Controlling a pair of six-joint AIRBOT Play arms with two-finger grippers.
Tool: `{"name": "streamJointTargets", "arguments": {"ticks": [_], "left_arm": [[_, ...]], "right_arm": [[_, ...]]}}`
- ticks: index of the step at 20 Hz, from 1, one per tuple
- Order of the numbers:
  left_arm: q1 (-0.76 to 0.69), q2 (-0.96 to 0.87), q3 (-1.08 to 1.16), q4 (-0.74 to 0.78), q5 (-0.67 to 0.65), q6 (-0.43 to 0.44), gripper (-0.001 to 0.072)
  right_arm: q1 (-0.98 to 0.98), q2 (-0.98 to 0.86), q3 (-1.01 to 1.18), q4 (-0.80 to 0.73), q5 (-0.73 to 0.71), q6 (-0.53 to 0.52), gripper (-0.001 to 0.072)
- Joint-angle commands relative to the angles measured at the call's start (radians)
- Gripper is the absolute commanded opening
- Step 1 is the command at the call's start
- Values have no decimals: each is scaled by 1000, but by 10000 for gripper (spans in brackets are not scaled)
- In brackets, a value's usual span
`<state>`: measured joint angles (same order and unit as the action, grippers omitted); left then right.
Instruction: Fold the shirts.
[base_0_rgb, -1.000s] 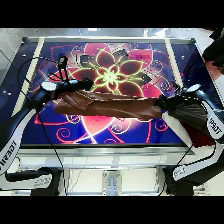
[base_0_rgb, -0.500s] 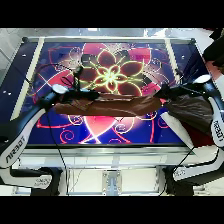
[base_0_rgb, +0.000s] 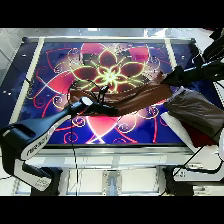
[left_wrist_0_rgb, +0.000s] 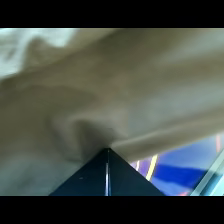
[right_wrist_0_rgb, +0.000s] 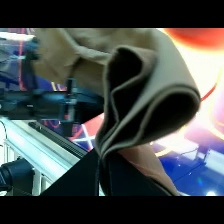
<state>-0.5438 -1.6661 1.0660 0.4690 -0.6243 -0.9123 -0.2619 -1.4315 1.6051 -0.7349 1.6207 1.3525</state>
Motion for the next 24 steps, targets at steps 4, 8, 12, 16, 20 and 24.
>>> {"name": "streamJointTargets", "arguments": {"ticks": [4, 8, 12, 16, 20, 24], "left_arm": [[-12, 43, 67, -57, 79, -22, 12], [98, 273, 85, 88, 78, -4, 12], [291, 552, 85, 202, 74, -4, 13], [505, 772, 85, 205, 67, -4, 12], [687, 888, 85, 205, -40, -4, 13], [782, 903, 79, 205, -146, -4, 13]], "right_arm": [[61, 41, 104, 23, 26, 62, 14], [304, 12, 104, -10, -186, 91, 14], [587, -104, 104, -28, -470, 111, 14], [823, -275, 130, -19, -805, 113, 13], [931, -408, 204, -15, -1018, 130, 94], [906, -417, 229, -26, -949, 149, 565]]}}
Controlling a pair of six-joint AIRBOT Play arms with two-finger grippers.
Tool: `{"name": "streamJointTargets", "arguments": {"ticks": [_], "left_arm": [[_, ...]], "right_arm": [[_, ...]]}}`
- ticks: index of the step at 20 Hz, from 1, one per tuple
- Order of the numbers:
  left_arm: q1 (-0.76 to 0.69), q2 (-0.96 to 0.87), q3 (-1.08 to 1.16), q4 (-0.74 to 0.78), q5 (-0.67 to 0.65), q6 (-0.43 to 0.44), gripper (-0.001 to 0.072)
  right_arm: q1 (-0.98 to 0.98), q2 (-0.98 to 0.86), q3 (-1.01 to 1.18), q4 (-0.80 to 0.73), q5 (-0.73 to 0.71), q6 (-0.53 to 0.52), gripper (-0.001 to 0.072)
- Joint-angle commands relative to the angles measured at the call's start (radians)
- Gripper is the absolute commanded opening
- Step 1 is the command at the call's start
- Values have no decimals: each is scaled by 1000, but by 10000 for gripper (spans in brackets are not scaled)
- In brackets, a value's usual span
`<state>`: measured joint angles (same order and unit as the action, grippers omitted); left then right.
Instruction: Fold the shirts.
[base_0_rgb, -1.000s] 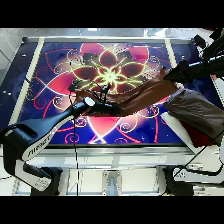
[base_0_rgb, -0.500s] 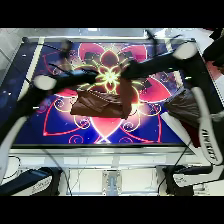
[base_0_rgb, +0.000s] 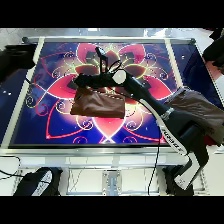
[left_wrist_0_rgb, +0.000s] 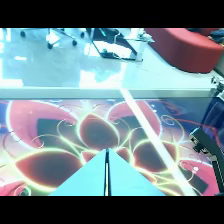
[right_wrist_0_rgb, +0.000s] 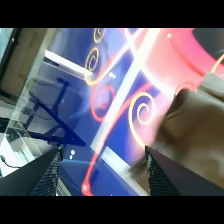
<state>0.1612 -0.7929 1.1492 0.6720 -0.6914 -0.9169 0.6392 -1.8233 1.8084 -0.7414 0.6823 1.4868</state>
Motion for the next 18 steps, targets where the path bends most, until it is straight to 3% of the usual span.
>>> {"name": "streamJointTargets", "arguments": {"ticks": [1, 6, 8, 10, 14, 18], "left_arm": [[83, 30, -10, 2, -87, 0, 13], [84, 29, -59, 1, -92, 0, 13], [84, 23, -67, 1, -98, 0, 13], [84, 12, -68, 1, -119, 0, 13], [84, -5, -69, 2, -149, 0, 12], [83, -13, -71, 2, -151, 0, 13]], "right_arm": [[-32, -24, 47, -56, 71, 14, 564], [-312, -24, 142, -353, 745, 43, 544], [-407, -25, 118, -413, 896, 42, 546], [-471, -25, 55, -383, 885, 42, 547], [-496, -37, -140, -259, 641, 41, 548], [-493, -123, -272, 36, 545, -62, 547]]}}
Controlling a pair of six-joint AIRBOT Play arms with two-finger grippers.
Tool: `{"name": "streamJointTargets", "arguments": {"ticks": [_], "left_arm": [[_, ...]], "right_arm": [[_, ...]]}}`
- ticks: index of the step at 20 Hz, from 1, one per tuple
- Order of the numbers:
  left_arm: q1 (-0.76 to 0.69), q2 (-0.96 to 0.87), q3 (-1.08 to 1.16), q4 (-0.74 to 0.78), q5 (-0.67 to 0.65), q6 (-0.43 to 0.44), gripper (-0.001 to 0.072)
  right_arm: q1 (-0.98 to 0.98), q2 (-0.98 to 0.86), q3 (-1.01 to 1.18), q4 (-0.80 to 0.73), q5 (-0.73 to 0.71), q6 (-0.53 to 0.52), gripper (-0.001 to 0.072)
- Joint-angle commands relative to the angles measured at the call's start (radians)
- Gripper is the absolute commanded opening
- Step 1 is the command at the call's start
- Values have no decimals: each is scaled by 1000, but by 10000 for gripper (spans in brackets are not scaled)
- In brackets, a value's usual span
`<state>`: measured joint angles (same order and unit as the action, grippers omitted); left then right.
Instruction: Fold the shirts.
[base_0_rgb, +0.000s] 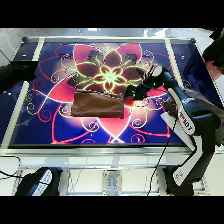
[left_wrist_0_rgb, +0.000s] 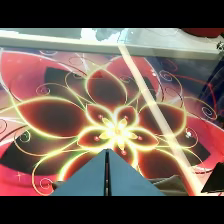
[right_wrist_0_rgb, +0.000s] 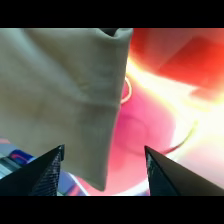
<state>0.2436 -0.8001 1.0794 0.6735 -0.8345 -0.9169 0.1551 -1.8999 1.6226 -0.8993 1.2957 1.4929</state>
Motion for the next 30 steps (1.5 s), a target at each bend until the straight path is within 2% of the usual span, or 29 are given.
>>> {"name": "streamJointTargets", "arguments": {"ticks": [1, 6, 7, 8, 9, 10, 14, 18, 20, 27, 30], "left_arm": [[1, -6, -2, 0, -8, 0, 13], [0, -5, -2, -1, -9, 0, 13], [0, -5, -2, -1, -10, 0, 13], [0, -5, -2, -1, -13, 0, 13], [0, -5, -2, -1, -23, 0, 13], [0, -5, -2, -1, -33, 0, 13], [0, -5, -2, -1, -73, 0, 13], [0, -5, -2, -1, -77, 0, 13], [0, -5, -2, -2, -80, 0, 13], [0, -5, -2, -5, -114, 0, 13], [0, -5, -2, -5, -114, 0, 12]], "right_arm": [[-5, -71, -95, 254, -68, -85, 548], [100, -126, -95, 363, -151, -105, 544], [127, -126, -90, 394, -149, -145, 529], [151, -124, -77, 436, -139, -183, 333], [167, -119, -59, 476, -121, -209, 104], [177, -111, -30, 503, -103, -224, 25], [127, -57, 167, 431, -27, -208, 17], [-30, 21, 390, 145, 153, -21, 17], [-134, 94, 438, 25, 238, 36, 16], [-583, 407, 430, -255, 528, 35, 15], [-785, 542, 340, -349, 542, -8, 15]]}}
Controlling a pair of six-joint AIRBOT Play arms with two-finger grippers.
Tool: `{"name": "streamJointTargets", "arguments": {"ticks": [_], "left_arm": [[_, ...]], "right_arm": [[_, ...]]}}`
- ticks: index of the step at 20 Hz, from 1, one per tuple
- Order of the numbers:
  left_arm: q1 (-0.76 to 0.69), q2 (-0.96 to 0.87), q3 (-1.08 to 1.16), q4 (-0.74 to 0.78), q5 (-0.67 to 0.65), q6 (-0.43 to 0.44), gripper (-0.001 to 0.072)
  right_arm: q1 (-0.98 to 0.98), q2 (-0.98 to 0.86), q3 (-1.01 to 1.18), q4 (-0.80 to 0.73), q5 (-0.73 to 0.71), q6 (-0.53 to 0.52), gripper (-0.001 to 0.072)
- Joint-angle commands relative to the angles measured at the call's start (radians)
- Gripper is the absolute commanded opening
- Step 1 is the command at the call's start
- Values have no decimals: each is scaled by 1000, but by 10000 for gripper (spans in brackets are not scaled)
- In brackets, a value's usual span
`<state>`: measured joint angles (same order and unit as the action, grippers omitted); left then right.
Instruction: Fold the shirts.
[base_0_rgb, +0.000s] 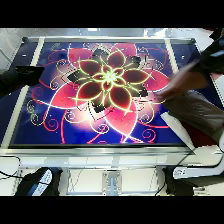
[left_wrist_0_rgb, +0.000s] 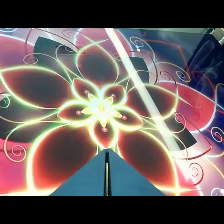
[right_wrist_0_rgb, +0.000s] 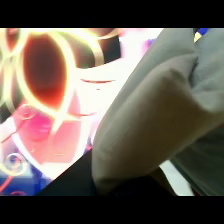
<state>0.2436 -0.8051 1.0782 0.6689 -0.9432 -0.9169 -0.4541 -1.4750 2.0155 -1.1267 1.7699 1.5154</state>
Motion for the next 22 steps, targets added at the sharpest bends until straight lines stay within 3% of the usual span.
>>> {"name": "streamJointTargets", "arguments": {"ticks": [1, 4, 6, 7, 12, 16, 18, 22], "left_arm": [[0, 0, 0, -4, -8, 0, 13], [0, 0, 0, -4, -16, 0, 13], [0, 0, 0, -4, -33, 0, 13], [0, 0, 0, -3, -58, 0, 13], [0, 0, 0, -4, -125, 0, 13], [0, 0, 0, -4, -125, 0, 13], [0, 0, 0, -4, -125, 0, 13], [0, 0, 0, -4, -124, 0, 13]], "right_arm": [[-246, 155, -107, -140, 68, -31, 16], [-389, 214, -266, -144, 69, -31, 36], [-422, 231, -318, -142, 70, -24, 427], [-425, 233, -314, -142, 69, -24, 509], [-425, 237, -125, -55, 66, -23, 506], [-424, 239, 23, 166, 21, 16, 506], [-424, 251, 32, 269, 8, 15, 506], [-424, 253, 32, 296, 6, 15, 506]]}}
